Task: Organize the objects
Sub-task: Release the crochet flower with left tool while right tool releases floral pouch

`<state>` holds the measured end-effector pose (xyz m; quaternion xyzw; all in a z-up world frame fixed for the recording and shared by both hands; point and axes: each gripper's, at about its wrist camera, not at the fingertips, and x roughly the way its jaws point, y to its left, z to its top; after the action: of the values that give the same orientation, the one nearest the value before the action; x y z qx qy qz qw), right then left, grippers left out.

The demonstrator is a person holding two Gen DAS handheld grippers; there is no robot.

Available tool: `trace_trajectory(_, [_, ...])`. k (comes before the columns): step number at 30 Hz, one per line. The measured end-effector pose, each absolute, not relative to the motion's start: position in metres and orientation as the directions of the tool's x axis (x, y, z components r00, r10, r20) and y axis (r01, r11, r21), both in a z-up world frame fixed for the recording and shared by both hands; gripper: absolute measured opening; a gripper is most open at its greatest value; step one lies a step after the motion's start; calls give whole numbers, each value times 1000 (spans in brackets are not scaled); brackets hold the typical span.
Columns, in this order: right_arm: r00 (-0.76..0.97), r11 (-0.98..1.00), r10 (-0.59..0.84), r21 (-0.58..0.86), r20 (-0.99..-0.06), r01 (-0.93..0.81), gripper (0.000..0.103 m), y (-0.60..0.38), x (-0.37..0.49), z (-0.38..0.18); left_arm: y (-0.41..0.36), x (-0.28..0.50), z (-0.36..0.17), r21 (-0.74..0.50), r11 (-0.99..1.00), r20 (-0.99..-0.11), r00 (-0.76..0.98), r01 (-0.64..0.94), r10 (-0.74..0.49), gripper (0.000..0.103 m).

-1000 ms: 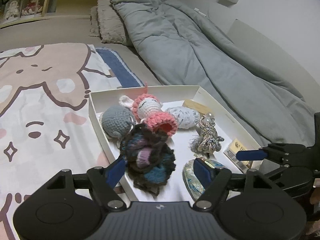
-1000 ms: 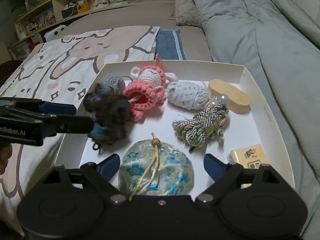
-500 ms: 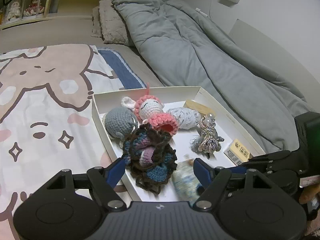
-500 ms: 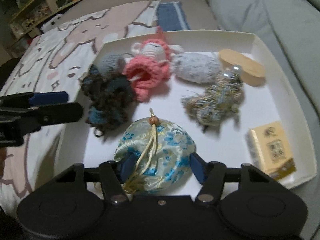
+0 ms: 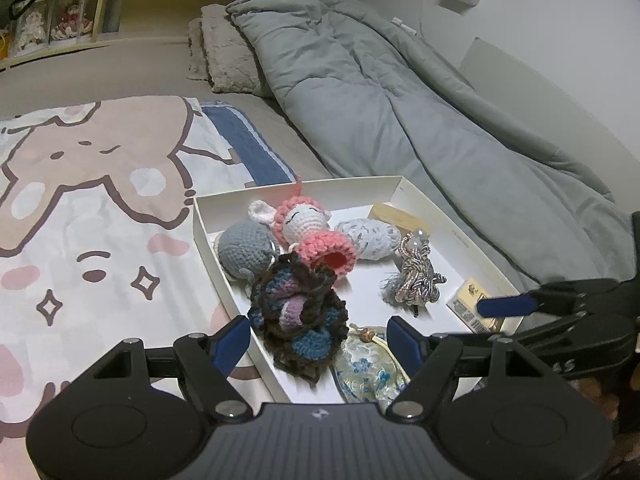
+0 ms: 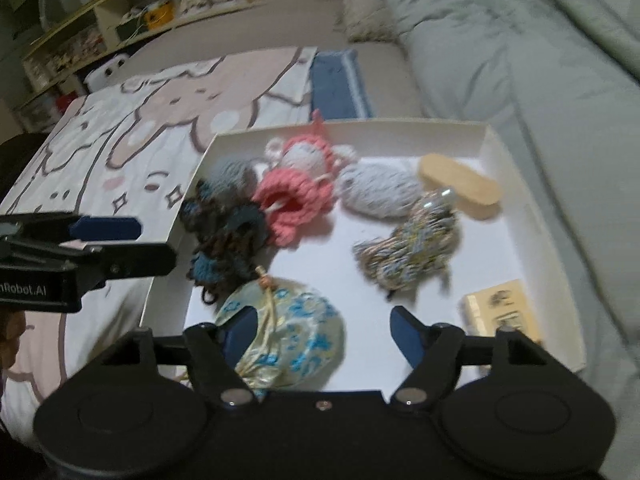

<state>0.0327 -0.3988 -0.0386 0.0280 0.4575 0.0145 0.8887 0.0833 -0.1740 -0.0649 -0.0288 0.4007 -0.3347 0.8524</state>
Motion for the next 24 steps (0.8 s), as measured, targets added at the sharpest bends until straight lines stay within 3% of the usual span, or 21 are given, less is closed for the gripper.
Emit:
trace_trajectory(9, [657,996,23,77,-753,53,83,-402,6,-1,-169,68,-43,-274,792,-667,486,545,-565,77])
trace_trajectory(14, [685,989,13,111,-729,98,85,-402,-7,21,-163,57,-24,-240,808,-663,517,538,-542,89])
trace_trajectory(20, [701,979,13,153,-713,138,96,-399,-24,38,-155,43,-1,-217,824,-649,553,524,-523,101])
trace_trajectory(24, [712,971,6,175,-703,164,103,-396,-34,42,-149,33,10,-202,829,-648,564,521,-512,103])
